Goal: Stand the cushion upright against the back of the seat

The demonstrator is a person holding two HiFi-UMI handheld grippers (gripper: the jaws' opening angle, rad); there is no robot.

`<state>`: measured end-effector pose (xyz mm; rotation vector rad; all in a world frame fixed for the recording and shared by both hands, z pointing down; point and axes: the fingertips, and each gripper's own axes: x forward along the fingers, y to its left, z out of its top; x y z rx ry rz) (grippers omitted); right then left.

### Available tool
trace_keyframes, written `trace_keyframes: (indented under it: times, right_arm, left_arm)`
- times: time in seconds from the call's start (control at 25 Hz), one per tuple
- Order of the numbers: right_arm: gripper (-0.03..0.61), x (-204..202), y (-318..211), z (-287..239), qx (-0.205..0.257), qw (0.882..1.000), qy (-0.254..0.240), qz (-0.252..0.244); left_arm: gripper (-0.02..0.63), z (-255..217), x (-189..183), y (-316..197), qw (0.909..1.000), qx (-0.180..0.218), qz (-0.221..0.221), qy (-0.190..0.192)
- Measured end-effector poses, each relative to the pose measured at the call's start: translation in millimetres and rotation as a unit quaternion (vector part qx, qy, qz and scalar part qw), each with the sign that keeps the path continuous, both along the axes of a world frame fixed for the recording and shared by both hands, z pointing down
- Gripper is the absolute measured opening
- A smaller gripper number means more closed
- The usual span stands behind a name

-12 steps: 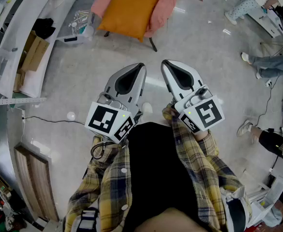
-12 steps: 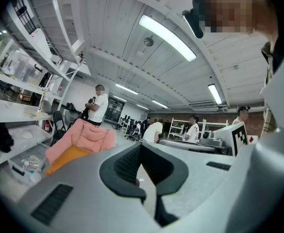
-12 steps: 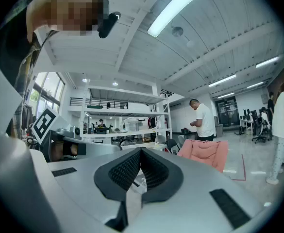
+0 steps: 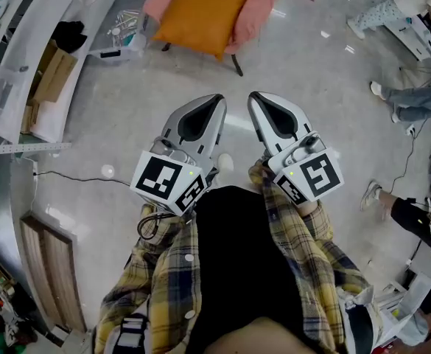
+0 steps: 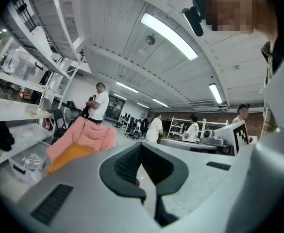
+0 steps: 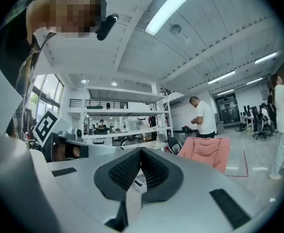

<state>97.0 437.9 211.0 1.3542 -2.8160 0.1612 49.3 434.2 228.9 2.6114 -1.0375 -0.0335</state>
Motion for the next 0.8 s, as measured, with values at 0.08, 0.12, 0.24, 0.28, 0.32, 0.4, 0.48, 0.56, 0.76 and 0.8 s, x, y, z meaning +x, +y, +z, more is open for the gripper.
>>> trace_keyframes:
  times: [0.08, 0.12, 0.24, 0.28, 0.32, 0.4, 0.48, 0.56, 0.76, 0.8]
  right_arm:
    - [0.018, 1, -1, 2, 0.0, 1.0, 0.001, 0.0]
    - [0.018, 1, -2, 3, 0.001, 1.0, 0.002, 0.001]
    - [0.018, 7, -4, 3, 0.003, 1.0, -0.002, 0.001]
    - [0.018, 11, -5, 3, 0.005, 1.0, -0.004, 0.001]
    - [0.018, 14, -7, 3, 0.006, 1.0, -0.007, 0.001]
    - [0.018, 22, -10, 4, 0.007, 1.0, -0.011, -0.001]
    - [0.018, 28, -11, 6, 0.006, 1.0, -0.013, -0.008]
    - [0.018, 31, -10, 7, 0.003, 1.0, -0.015, -0.018]
    - [0.018, 27, -8, 11, -0.001, 0.999, -0.018, -0.047]
    - [0.018, 25, -7, 13, -0.002, 0.999, -0.018, -0.051]
  left_arm:
    - [0.003, 1, 0, -3, 1.0, 0.0, -0.001, -0.001]
    - [0.003, 1, 1, -5, 1.0, 0.0, -0.003, -0.002]
    - [0.003, 1, 3, -9, 0.9999, 0.004, -0.009, -0.006]
    - [0.003, 0, 5, -11, 0.9999, 0.005, -0.01, -0.007]
    - [0.003, 0, 8, -13, 0.9999, 0.007, -0.012, -0.008]
    - [0.003, 0, 16, -16, 0.9998, 0.008, -0.014, -0.009]
    - [0.003, 0, 22, -16, 0.9997, 0.006, -0.021, -0.011]
    - [0.003, 1, 26, -15, 0.9994, 0.003, -0.03, -0.014]
    - [0.003, 6, 19, -8, 0.9982, -0.005, -0.057, -0.015]
    - [0.003, 8, 17, -6, 0.998, -0.008, -0.062, -0.014]
